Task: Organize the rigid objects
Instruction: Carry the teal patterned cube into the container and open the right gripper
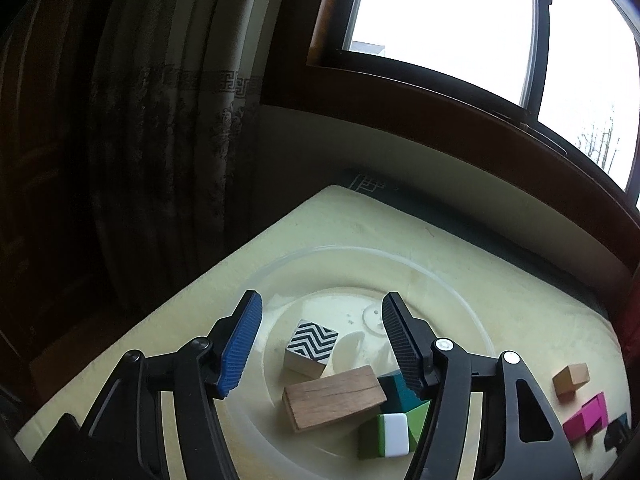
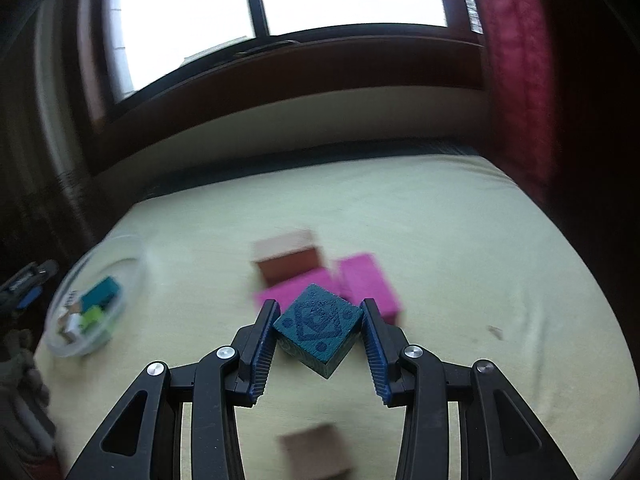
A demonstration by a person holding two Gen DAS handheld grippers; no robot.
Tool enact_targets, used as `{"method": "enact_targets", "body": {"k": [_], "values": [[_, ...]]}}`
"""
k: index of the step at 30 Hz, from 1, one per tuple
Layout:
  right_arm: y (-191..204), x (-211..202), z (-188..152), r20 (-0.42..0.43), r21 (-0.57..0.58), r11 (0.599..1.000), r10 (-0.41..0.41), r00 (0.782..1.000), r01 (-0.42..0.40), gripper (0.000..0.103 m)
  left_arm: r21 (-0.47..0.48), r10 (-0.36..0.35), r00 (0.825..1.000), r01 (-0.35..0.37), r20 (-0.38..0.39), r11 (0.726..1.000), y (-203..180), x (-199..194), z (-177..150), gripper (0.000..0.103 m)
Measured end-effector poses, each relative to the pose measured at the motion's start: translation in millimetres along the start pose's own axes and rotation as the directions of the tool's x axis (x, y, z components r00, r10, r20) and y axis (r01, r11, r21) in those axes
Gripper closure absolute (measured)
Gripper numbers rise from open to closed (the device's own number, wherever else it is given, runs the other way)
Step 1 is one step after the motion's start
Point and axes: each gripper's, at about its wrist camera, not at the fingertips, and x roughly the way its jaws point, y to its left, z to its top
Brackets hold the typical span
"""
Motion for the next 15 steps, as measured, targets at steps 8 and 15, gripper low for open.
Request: {"method": "enact_targets", "body": {"k": [8,15], "values": [[71.6,11.5,16.0,-0.014,-0.100,0.984,0.149,0.989,-0.150,0.059,-0.023,0.001,1.000,-0.001,0.003,1.000,6.3,0.9,0.8,0.039],[125.0,21.4,21.7,-0.036,-0.175,0.954,0.243,0.969,-0.245,0.059,-0.046,0.000,1.000,0.000,-0.006,0.999,12.7,3.8,2.6,0.039]]}}
